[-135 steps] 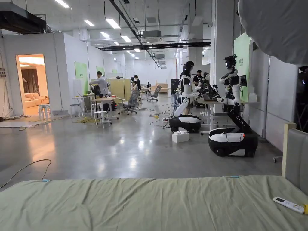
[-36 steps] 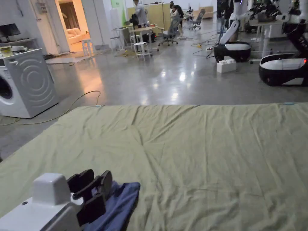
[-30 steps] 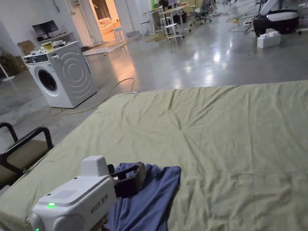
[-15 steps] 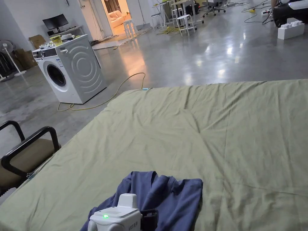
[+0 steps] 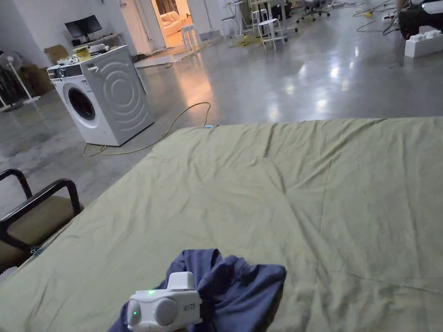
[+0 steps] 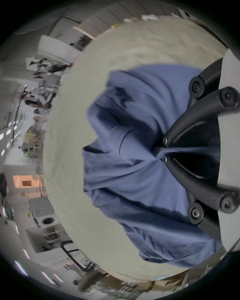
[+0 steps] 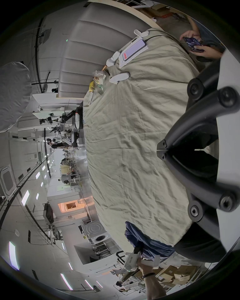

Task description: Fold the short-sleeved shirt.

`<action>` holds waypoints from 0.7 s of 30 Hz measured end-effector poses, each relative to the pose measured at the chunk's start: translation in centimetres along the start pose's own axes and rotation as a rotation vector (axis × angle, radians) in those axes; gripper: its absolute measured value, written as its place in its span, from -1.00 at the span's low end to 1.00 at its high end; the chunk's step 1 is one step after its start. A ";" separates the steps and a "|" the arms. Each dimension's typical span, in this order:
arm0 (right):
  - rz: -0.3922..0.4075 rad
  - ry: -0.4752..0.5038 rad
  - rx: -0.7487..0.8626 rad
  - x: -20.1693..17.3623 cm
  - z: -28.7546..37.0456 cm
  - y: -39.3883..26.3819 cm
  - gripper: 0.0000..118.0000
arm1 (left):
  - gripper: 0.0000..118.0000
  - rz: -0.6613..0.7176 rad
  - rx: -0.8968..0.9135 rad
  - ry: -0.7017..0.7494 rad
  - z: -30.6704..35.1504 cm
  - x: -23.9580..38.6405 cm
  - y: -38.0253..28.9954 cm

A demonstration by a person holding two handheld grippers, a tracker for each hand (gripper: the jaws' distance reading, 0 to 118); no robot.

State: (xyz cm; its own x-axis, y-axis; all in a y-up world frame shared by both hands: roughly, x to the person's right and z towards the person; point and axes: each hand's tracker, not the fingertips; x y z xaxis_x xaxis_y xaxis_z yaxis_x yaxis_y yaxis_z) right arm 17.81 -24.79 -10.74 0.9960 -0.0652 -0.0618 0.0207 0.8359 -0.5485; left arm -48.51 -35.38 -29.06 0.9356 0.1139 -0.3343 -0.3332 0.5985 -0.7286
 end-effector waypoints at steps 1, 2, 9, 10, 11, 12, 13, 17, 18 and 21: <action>0.003 0.004 0.013 0.3 0.4 -0.1 -1.00 | -0.94 0.015 0.049 -0.044 1.2 -0.2 0.7; 0.001 0.004 0.022 0.5 0.7 -0.1 -1.00 | -0.94 0.046 0.090 -0.068 2.3 0.0 1.6; -0.098 -0.025 0.062 3.0 3.1 -1.2 -1.00 | -0.94 0.003 0.198 -0.300 5.8 10.9 7.3; -0.112 -0.031 0.070 3.4 3.7 -1.4 -1.00 | -0.94 -0.013 0.219 -0.335 5.9 13.7 7.5; -0.116 -0.046 0.074 3.8 4.2 -1.6 -1.00 | -0.94 -0.037 0.220 -0.382 5.8 16.4 7.8; -0.120 -0.067 0.078 4.4 4.8 -2.0 -1.00 | -0.94 -0.082 0.204 -0.432 5.6 19.8 8.0; -0.128 -0.083 0.081 4.9 5.3 -2.3 -1.00 | -0.94 -0.133 0.199 -0.459 5.1 22.9 7.8; -0.185 -0.141 0.091 6.8 7.2 -3.5 -1.00 | -0.94 -0.294 0.145 -0.650 4.1 36.0 4.3; -0.200 -0.154 0.093 7.2 7.7 -3.8 -1.00 | -0.94 -0.322 0.116 -0.698 3.9 39.3 2.6; -0.232 -0.193 0.088 8.3 8.9 -4.8 -1.00 | -0.94 -0.452 -0.008 -0.827 4.6 48.1 -4.8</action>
State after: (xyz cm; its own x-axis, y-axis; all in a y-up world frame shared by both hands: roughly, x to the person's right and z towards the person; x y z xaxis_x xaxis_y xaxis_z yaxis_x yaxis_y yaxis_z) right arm 26.74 -24.50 -1.25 0.9617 -0.1620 0.2210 0.2485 0.8553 -0.4546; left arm -1.36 -29.13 -38.91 0.7617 0.4008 0.5091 0.0839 0.7181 -0.6909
